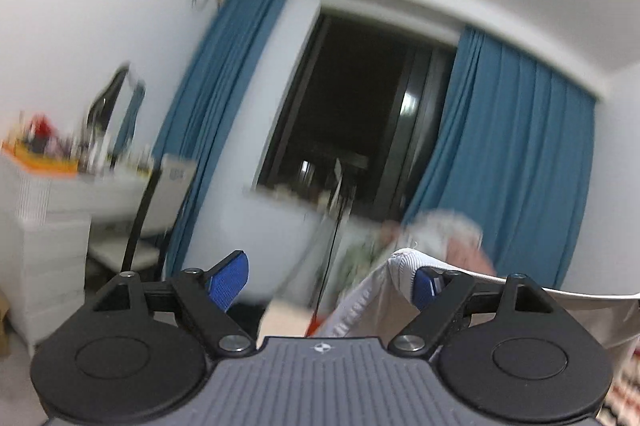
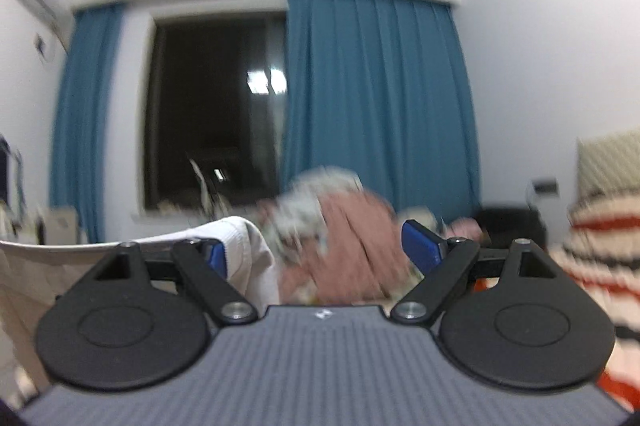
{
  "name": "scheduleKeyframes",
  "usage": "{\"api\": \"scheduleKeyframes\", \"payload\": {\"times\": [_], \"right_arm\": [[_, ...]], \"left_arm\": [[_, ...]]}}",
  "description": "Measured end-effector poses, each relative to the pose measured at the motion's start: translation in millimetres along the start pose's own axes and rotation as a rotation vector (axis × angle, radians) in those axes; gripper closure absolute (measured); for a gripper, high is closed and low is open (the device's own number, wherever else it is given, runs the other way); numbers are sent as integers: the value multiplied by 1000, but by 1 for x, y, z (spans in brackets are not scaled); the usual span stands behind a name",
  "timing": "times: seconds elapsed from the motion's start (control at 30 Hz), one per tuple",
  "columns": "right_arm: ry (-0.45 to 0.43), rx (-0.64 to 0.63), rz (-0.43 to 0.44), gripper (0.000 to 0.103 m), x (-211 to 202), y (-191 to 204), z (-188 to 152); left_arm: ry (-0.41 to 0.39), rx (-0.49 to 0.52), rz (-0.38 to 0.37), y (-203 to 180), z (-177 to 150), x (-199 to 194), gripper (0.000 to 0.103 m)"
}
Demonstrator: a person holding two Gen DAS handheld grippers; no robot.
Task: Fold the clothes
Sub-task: 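Raise the T-shirt high with both grippers to let it hang open, then lower the T-shirt flat onto the bed with both grippers and release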
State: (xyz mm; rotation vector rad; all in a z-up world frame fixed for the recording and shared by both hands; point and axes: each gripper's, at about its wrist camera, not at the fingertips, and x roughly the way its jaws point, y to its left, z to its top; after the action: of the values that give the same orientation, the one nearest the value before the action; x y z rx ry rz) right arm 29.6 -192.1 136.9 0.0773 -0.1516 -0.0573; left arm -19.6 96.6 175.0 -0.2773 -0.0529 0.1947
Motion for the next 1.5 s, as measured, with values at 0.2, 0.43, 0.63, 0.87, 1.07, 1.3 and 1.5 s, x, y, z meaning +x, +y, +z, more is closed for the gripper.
{"api": "scheduleKeyframes", "payload": {"times": [0.2,0.43,0.63,0.87,1.07,1.3,1.5], "right_arm": [[-173,-20,46,18,-7,2,158],[-258,-15,88,17,1,-18,286],[-139,-38,112,17,55,-34,274],[119,-54,80,17,175,-39,124],[242,-62,-3,18,339,-19,-32],[412,-79,-69,18,505,-10,-202],[734,-117,-11,18,573,-1,-312]], "left_arm": [[-131,39,-44,-62,170,-27,19],[-241,86,-108,-120,283,-44,15],[-155,98,-143,-139,257,14,12],[53,110,-152,-119,94,176,9],[111,175,-41,-112,-51,368,9],[350,180,11,-102,-224,579,10],[698,303,-39,-70,-331,696,12]]}}
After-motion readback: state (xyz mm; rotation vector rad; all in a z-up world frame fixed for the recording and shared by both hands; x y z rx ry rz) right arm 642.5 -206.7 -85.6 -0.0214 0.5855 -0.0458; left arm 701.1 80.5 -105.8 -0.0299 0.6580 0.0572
